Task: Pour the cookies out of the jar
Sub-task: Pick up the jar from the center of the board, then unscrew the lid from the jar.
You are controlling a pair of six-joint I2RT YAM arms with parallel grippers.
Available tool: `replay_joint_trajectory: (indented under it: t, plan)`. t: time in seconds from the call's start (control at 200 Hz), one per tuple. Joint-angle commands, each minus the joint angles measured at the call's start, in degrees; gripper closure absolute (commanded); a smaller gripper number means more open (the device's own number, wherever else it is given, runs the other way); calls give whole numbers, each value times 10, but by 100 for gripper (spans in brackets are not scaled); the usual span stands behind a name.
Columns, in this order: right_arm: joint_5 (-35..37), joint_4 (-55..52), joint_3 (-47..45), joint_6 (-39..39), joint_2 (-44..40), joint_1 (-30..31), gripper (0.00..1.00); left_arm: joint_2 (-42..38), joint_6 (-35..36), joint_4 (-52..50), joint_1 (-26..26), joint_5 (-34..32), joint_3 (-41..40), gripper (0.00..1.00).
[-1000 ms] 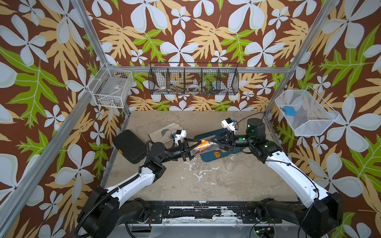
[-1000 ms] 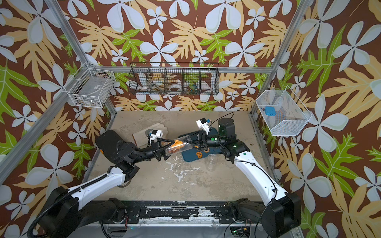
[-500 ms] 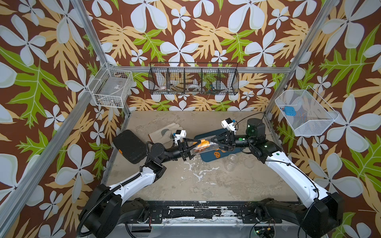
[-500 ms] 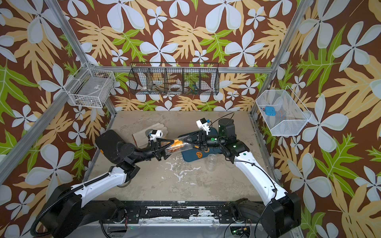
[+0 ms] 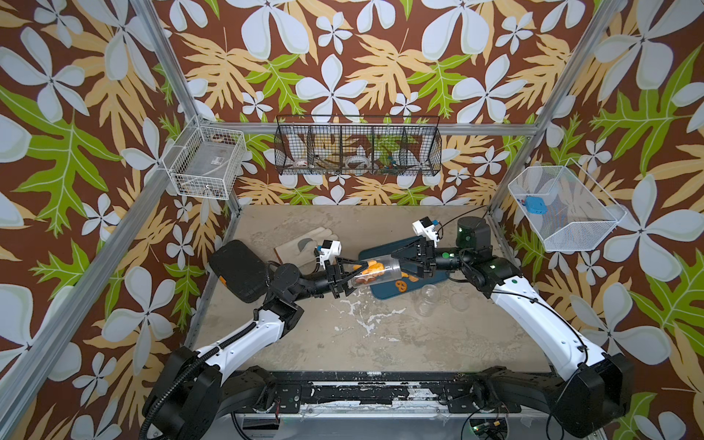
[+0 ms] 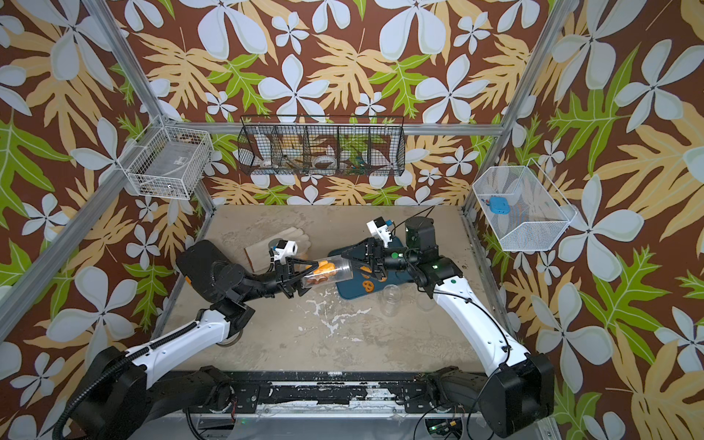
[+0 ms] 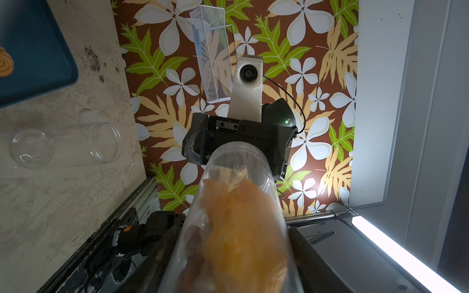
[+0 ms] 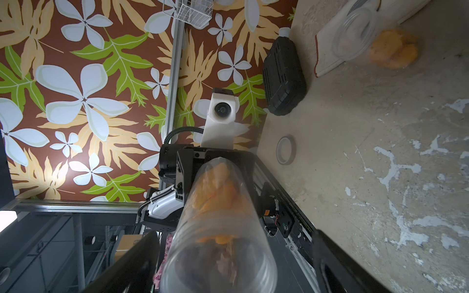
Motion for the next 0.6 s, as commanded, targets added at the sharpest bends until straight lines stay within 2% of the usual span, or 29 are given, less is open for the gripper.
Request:
replay_joint_trajectory:
  t: [0.0,0.19,0.36,0.595]
  plan:
    - [-18,20,-1,9,0,0,7,-5,8,16,16,41,-1,62]
    - [-44,63,-6,40,4,15,9,-10,18,-2,47,89,1,65]
    - [-50,54,2,29,13,38,10,-8,38,-29,47,96,13,65]
    - [-53,55,-6,27,17,40,16,-7,36,-29,47,92,14,65]
